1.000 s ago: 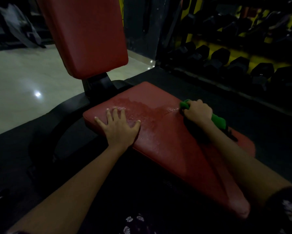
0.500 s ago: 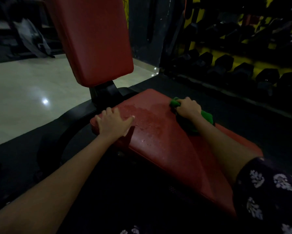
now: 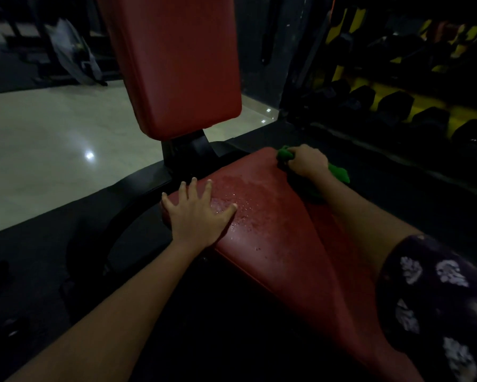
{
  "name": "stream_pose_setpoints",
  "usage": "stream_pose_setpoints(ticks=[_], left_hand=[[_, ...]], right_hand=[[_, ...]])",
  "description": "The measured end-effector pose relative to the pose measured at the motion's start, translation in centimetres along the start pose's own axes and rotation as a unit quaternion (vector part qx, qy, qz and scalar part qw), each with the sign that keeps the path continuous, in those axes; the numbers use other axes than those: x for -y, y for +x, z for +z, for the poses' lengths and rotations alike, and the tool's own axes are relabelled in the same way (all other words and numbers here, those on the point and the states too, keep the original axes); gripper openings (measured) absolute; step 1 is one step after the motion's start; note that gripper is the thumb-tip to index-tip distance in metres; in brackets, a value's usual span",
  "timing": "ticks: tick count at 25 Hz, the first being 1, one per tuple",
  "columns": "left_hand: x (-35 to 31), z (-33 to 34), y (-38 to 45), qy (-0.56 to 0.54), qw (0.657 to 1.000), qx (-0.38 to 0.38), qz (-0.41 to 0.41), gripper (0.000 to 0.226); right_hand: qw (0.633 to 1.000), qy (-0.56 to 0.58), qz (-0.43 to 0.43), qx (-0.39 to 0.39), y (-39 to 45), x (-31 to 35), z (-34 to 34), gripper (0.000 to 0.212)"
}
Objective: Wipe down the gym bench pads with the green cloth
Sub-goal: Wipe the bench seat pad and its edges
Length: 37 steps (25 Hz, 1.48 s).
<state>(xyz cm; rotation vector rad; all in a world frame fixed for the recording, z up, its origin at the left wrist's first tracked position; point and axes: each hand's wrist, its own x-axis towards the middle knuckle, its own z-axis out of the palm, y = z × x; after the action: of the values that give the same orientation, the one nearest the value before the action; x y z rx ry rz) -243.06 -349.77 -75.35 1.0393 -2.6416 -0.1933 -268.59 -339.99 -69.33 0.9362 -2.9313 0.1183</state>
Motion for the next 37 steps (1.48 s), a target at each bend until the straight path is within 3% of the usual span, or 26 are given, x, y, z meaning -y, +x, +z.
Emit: stream_pose_setpoints(ticks=[3, 9, 11, 14, 16, 19, 24, 26, 29, 30, 34, 37], left_hand=[[-0.1, 0.2, 0.2, 0.001, 1.000, -0.011, -0.007, 0.101], [-0.1, -0.1, 0.1, -0.016, 1.000, -0.006, -0.003, 0.094], [0.0, -0.3, 0.0, -0.020, 1.000, -0.007, -0.001, 0.088], [-0.1, -0.1, -0.1, -0.031, 0.999, -0.013, 0.000, 0.083], [-0.1, 0.0, 0.1, -0.033, 0.999, -0.018, -0.004, 0.085], [-0.1, 0.0, 0.1, -0.031, 0.999, -0.016, -0.004, 0.078], [0.0, -0.3, -0.1, -0.038, 0.999, -0.008, 0.000, 0.083], [0.0, -0.4, -0.1, -0.042, 0.999, -0.001, -0.002, 0.080], [-0.1, -0.7, -0.2, -0.037, 0.999, 0.004, -0.001, 0.077], [-0.1, -0.8, -0.3, -0.038, 0.999, 0.005, -0.002, 0.076], [0.0, -1.1, -0.4, -0.041, 0.999, 0.021, 0.001, 0.076], [0.2, -1.7, -0.2, -0.026, 0.997, 0.069, 0.014, 0.080]], right_hand=[[1.000, -0.003, -0.027, -0.004, 1.3, 3.6, 0.0, 0.045], [0.966, -0.022, -0.258, 0.013, -2.0, 10.7, 0.3, 0.045], [0.975, -0.020, -0.221, 0.011, -0.9, 8.2, 0.0, 0.046], [0.999, -0.016, -0.045, 0.009, 1.4, 2.1, -0.1, 0.044], [1.000, -0.012, 0.013, 0.004, 1.6, 1.3, 0.3, 0.043], [0.999, -0.015, -0.047, -0.011, -0.2, 4.4, 0.5, 0.041], [0.968, -0.003, -0.249, 0.010, -6.5, 4.9, 0.1, 0.047], [0.970, -0.029, -0.238, 0.031, -7.5, 0.8, -0.7, 0.049], [0.996, -0.046, -0.064, 0.030, -9.0, -4.2, -1.3, 0.048], [0.997, -0.056, -0.045, 0.023, -9.8, -4.0, -1.1, 0.048], [0.987, -0.042, -0.156, 0.008, -15.4, 1.6, -0.8, 0.050], [0.962, -0.020, -0.270, 0.025, -20.6, 1.7, -1.4, 0.056]])
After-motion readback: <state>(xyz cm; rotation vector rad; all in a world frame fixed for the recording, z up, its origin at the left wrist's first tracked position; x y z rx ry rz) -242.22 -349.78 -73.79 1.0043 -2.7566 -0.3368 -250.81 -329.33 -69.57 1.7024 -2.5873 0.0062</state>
